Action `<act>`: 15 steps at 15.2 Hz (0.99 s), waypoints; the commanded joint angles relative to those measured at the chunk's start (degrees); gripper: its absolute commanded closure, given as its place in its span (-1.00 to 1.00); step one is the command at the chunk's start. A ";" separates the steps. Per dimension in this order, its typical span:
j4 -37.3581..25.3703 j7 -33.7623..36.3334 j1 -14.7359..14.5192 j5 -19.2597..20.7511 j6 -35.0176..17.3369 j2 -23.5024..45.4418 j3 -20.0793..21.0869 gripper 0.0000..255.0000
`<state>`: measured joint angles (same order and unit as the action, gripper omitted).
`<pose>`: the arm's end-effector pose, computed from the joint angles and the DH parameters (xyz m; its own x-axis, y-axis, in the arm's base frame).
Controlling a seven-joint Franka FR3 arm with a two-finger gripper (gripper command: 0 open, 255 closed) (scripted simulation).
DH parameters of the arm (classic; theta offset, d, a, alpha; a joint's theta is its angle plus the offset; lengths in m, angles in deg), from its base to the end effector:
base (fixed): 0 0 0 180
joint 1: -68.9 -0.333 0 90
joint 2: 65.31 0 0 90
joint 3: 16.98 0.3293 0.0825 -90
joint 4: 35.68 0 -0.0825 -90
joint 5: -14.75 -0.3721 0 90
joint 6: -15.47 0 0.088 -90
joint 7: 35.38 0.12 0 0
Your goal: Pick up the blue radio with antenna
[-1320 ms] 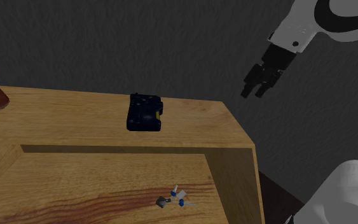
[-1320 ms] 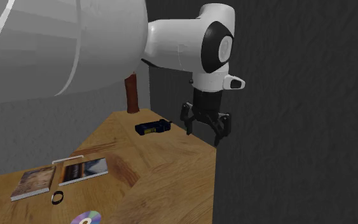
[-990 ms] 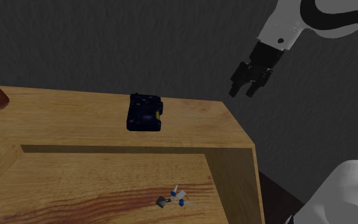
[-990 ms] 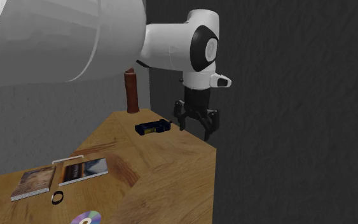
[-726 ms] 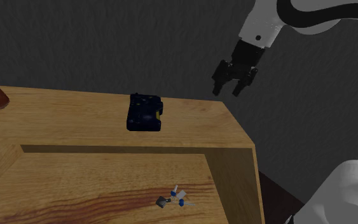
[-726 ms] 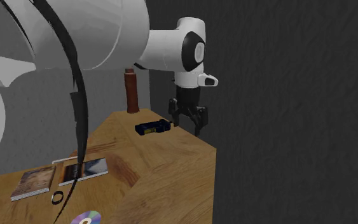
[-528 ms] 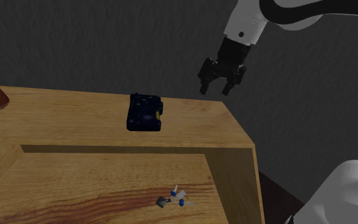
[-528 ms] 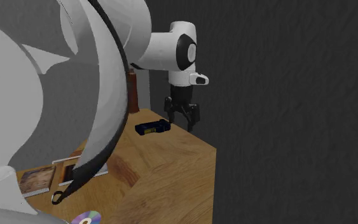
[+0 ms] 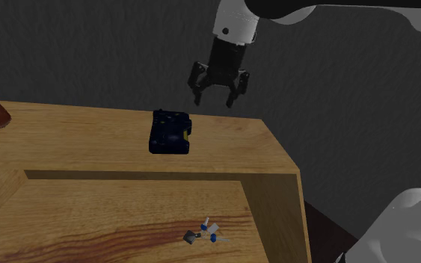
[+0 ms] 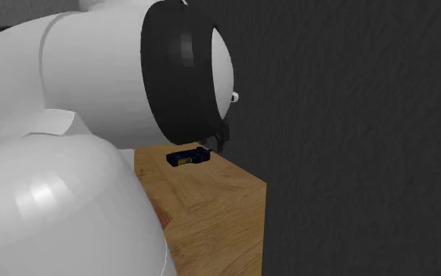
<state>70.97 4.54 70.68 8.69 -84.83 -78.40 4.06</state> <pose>0.4512 0.1889 0.6144 0.9263 -0.3714 0.0635 -0.3659 -0.9268 -0.0845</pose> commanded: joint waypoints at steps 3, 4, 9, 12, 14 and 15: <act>-10.40 8.80 -0.70 4.33 1.73 10.49 3.71 -1.00; -13.44 10.96 -1.18 5.69 2.48 13.37 4.46 -1.00; -32.08 20.86 -6.17 13.36 8.53 29.30 6.29 -1.00; -37.47 22.99 -8.33 15.30 10.12 33.92 5.95 -1.00; -35.01 22.95 -7.92 15.02 8.24 33.31 5.92 -1.00; -33.85 22.93 -7.73 14.91 7.33 33.04 5.91 -1.00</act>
<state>35.92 27.39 62.81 23.67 -76.49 -45.15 9.98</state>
